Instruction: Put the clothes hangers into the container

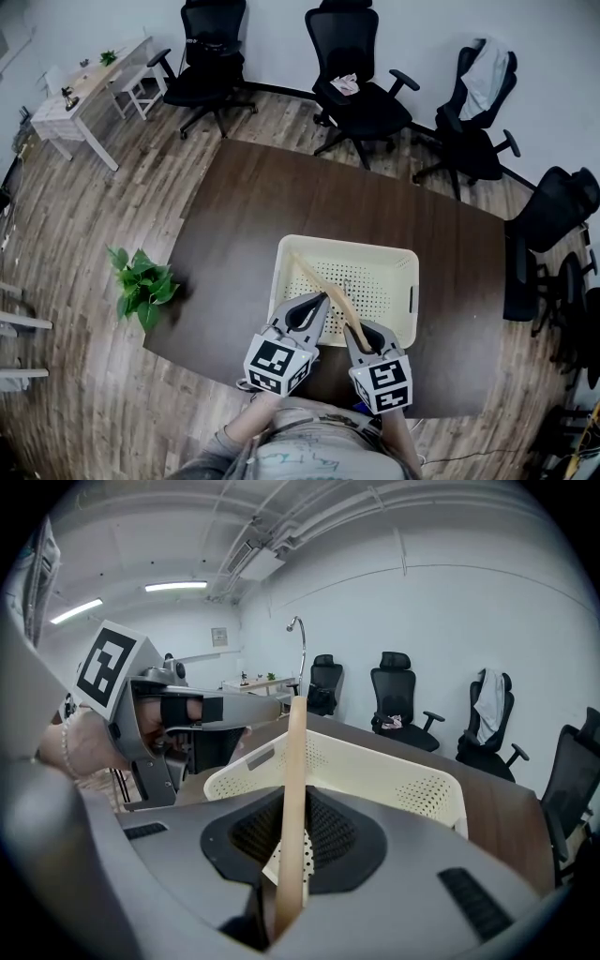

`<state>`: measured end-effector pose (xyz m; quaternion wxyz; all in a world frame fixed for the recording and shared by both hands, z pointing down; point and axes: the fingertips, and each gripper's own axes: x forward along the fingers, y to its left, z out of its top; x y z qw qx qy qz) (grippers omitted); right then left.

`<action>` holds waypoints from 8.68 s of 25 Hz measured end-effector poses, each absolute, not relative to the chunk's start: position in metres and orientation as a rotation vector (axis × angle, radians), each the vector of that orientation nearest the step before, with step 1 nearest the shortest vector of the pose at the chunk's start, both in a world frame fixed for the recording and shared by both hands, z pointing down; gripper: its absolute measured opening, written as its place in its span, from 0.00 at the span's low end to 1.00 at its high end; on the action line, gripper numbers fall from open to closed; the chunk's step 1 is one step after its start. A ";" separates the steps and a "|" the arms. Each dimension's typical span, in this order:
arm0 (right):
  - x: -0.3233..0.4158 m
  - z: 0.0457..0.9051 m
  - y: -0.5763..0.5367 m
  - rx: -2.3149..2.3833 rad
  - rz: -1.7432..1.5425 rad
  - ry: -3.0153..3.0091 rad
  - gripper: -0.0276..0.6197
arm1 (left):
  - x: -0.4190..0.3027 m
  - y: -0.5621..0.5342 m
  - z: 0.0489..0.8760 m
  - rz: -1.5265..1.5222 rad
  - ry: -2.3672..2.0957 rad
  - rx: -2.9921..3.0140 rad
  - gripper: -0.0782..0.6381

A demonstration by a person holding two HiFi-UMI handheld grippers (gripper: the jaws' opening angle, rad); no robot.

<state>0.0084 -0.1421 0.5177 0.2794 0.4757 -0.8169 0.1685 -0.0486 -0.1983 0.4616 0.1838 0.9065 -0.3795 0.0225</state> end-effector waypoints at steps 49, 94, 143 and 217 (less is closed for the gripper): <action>0.004 0.539 -0.171 1.154 0.469 -2.101 0.14 | -0.059 -0.222 0.482 0.087 -1.100 2.508 0.12; 0.047 0.553 -0.194 1.248 0.489 -2.032 0.15 | -0.054 -0.221 0.501 0.156 -1.067 2.503 0.12; 0.104 0.587 -0.228 1.283 0.547 -1.881 0.19 | -0.041 -0.224 0.520 0.241 -1.026 2.488 0.12; 0.144 0.630 -0.240 1.293 0.338 -1.396 0.19 | -0.033 -0.233 0.541 0.289 -0.972 2.473 0.12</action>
